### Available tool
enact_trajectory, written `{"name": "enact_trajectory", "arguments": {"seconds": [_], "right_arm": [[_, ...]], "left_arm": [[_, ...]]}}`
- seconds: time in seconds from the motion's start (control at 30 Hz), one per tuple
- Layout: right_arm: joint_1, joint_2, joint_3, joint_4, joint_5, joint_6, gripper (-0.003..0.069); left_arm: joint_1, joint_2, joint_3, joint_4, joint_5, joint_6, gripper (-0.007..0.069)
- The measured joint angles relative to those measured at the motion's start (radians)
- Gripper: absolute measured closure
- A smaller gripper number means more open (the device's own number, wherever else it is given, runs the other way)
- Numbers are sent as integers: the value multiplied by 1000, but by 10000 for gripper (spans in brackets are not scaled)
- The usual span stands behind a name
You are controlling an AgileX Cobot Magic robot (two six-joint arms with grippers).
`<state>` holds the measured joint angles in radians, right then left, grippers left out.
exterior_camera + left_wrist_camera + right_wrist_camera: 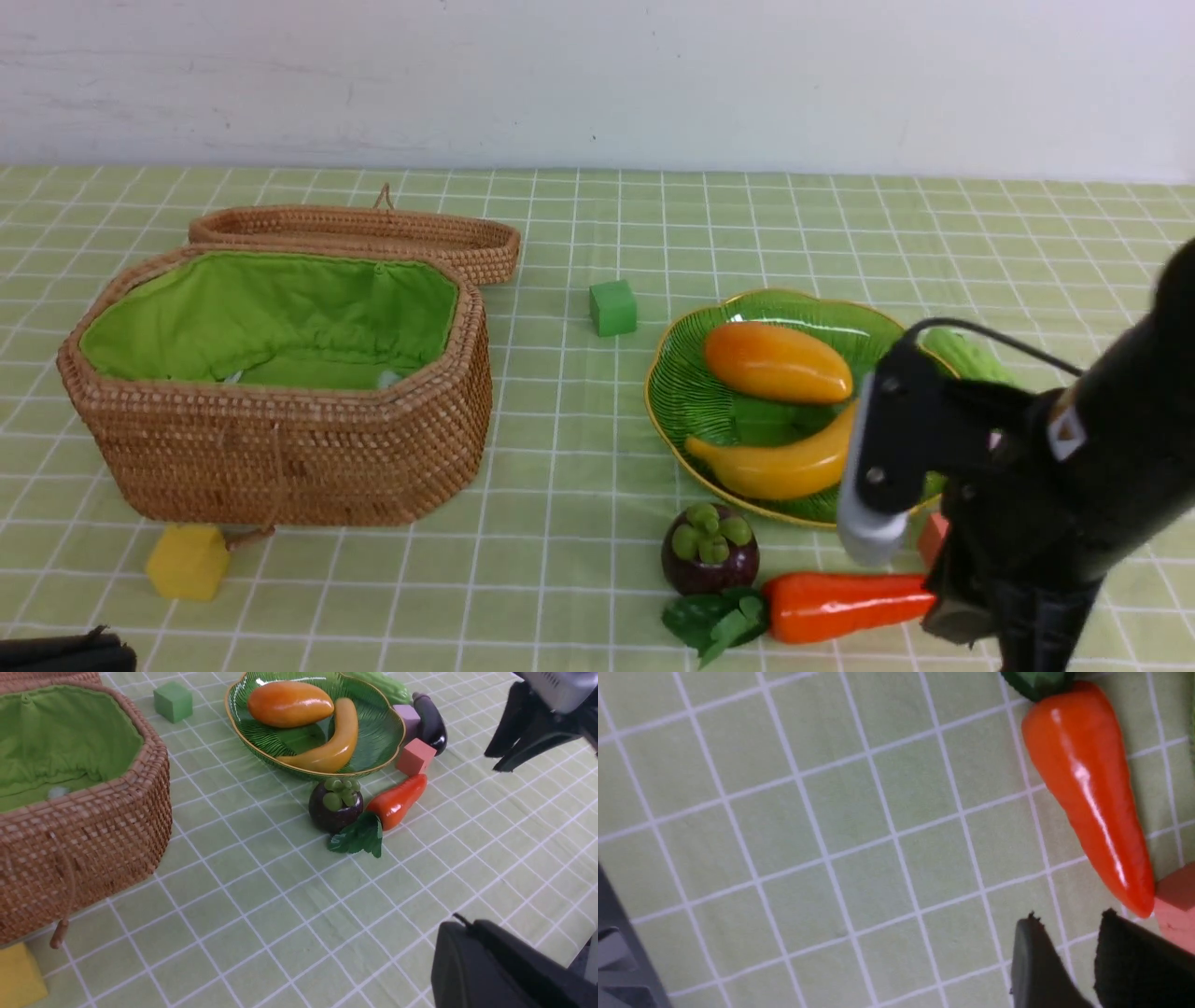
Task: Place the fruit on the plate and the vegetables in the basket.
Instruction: Use the right arm to grab a carrot and put it into the left basket
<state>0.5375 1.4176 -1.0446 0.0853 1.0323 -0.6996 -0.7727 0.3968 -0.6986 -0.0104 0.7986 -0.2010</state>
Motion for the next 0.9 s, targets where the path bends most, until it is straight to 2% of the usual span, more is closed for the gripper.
{"name": "enact_trajectory", "arguments": {"seconds": [0.03,0.07,0.17,0.2,0.23,0.33,0.5,0.77,0.9], "right_arm": [[0,0,0,0,-6,-1,407],[6,53,0,-19,-61,-15,323],[6,108,0,-29,-131,-62,205],[6,115,0,-30,-140,-72,190],[6,141,0,-30,-169,-116,137],[6,176,0,-27,-202,-165,90],[6,238,0,-38,-241,-208,76],[6,307,0,-67,-312,-209,76],[6,344,0,-73,-333,-211,103]], "left_arm": [[0,0,0,0,0,0,638],[0,0,0,0,0,0,638],[0,0,1,0,0,0,638],[0,0,1,0,0,0,638],[0,0,1,2,1,0,638],[0,0,1,3,5,0,638],[0,0,1,3,14,0,638],[0,0,1,3,19,0,638],[0,0,1,3,20,0,638]]}}
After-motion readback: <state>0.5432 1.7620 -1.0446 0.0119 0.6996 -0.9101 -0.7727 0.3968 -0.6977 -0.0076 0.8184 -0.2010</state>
